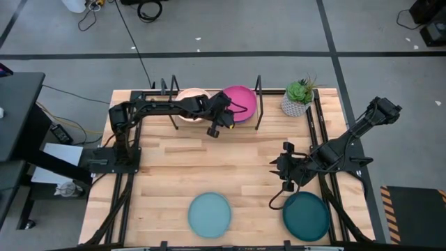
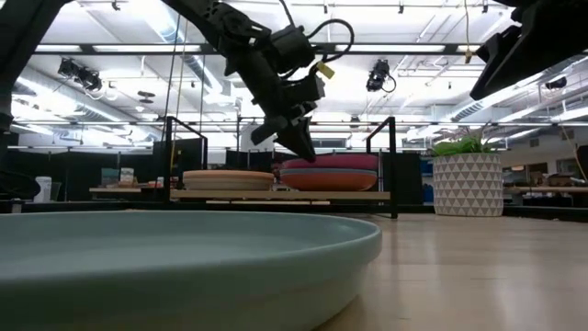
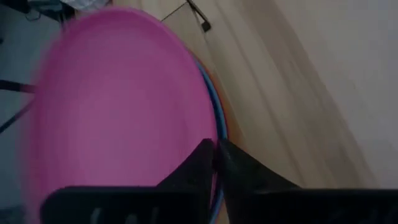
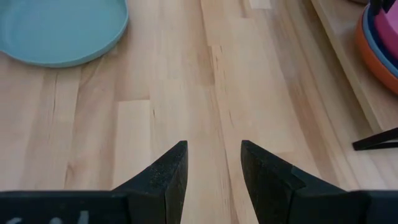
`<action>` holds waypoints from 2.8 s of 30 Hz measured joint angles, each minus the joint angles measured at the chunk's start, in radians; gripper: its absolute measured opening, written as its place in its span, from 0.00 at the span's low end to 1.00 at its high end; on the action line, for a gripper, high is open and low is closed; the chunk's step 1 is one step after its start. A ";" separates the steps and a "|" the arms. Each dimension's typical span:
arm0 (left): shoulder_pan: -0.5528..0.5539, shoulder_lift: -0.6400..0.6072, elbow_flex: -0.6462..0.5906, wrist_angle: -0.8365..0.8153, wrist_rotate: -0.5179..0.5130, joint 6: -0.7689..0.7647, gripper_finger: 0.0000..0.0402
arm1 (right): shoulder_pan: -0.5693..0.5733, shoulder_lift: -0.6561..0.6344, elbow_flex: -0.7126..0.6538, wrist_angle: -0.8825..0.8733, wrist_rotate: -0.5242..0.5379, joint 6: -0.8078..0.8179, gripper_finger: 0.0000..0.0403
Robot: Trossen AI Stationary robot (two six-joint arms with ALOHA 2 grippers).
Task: Place and stack plates onto a shelf
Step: Stack the pink plate on top of the blue plate on the shelf, then stack the light blue plate on top of the white plate on the shelf
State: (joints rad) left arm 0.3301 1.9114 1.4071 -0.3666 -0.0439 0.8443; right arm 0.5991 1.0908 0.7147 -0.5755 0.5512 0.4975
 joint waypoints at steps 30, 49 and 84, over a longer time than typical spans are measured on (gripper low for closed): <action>-0.395 -0.077 -0.002 -0.356 0.205 -0.838 0.27 | -0.024 0.000 0.000 0.036 0.009 -0.184 0.38; -0.693 0.080 -0.009 -0.407 0.064 -1.335 0.45 | -0.099 0.003 0.000 0.140 -0.077 -0.396 0.39; -0.209 -0.117 0.016 -0.604 0.032 -0.763 0.04 | -0.237 0.003 -0.186 0.383 -0.266 -0.315 0.39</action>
State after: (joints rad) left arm 0.1211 1.7948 1.4233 -0.9707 -0.0114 0.0813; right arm 0.3619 1.0943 0.5288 -0.1927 0.2848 0.1826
